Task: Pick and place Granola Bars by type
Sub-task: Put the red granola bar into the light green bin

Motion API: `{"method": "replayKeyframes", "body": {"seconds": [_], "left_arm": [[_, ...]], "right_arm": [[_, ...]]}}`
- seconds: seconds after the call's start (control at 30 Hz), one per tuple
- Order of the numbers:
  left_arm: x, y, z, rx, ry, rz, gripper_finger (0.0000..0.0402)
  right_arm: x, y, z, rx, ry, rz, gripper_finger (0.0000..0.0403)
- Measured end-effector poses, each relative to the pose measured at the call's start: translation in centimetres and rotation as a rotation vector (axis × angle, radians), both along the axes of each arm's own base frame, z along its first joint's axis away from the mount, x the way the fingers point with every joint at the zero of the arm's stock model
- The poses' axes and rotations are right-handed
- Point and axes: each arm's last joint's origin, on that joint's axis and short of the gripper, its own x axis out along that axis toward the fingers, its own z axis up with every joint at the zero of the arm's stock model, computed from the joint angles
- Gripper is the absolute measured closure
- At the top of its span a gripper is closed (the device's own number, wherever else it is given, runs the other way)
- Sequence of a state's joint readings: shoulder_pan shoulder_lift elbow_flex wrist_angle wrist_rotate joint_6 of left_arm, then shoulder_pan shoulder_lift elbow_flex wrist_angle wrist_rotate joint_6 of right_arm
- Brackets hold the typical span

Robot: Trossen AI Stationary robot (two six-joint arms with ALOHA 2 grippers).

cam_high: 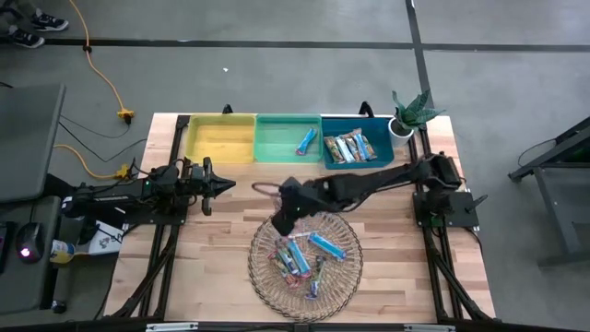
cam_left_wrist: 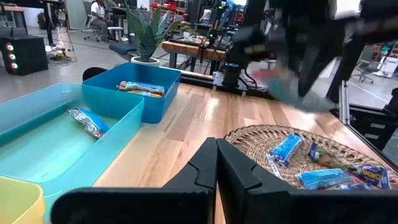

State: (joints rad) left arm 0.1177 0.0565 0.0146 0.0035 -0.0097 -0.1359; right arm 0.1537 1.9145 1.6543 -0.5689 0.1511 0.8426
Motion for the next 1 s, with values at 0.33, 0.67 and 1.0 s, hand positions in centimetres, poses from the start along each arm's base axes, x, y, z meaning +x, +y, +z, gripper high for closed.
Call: {"method": "replayKeyframes", "body": {"seconds": [0.33,0.67,1.0], "left_arm": [[0.0,0.0,0.0,0.000,0.000,0.000,0.0401],[0.0,0.0,0.0,0.000,0.000,0.000,0.0401],[0.0,0.0,0.0,0.000,0.001,0.000,0.0401]], "right_arm": [[0.6,-2.2,4.9,-0.107,-0.338,0.040,0.0364],[1.1,-6.5,6.8,-0.232,-0.491,-0.002,0.0364],[0.3,-16.1,8.1,-0.333,-0.594,-0.129,0.0363]]}}
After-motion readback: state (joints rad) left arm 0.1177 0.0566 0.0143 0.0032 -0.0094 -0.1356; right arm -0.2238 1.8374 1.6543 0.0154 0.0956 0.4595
